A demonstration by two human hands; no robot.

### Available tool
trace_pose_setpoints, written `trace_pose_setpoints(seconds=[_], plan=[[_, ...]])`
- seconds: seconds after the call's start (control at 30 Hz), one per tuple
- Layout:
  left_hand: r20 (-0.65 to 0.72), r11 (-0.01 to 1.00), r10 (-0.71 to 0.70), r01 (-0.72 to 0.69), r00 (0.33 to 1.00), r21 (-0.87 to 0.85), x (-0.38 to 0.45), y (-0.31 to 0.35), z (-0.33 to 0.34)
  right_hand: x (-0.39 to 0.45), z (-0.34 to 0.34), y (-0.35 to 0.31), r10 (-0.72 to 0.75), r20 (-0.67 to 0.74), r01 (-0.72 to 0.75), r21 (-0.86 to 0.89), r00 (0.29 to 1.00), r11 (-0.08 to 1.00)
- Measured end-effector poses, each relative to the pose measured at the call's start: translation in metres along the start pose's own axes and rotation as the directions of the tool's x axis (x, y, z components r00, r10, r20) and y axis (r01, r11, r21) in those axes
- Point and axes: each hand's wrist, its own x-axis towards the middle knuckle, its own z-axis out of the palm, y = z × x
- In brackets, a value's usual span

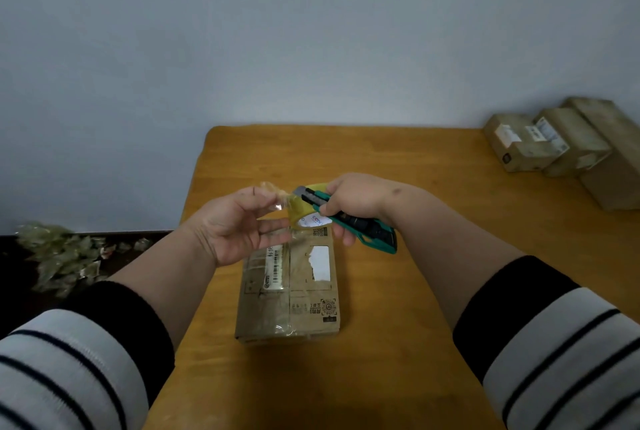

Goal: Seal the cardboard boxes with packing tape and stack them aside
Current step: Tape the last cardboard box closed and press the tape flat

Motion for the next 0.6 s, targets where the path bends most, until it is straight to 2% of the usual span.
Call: trace_pose_setpoints(seconds=[0.47,0.6], plan=[[-0.001,0.999,-0.002,0.002,1.0,-0.053,0.0025,0.0009,-0.0059,0.0007,-0.0077,0.0074,-0.04,0.039,0.038,0.066,0.998,0.997],[0.004,0.999,-0.001,0.001,1.0,-0.052,0.0033,0.0016,-0.0068,-0.0002,-0.0068,0.0044,-0.022,0.049,0.021,0.01,0.999,1.0]])
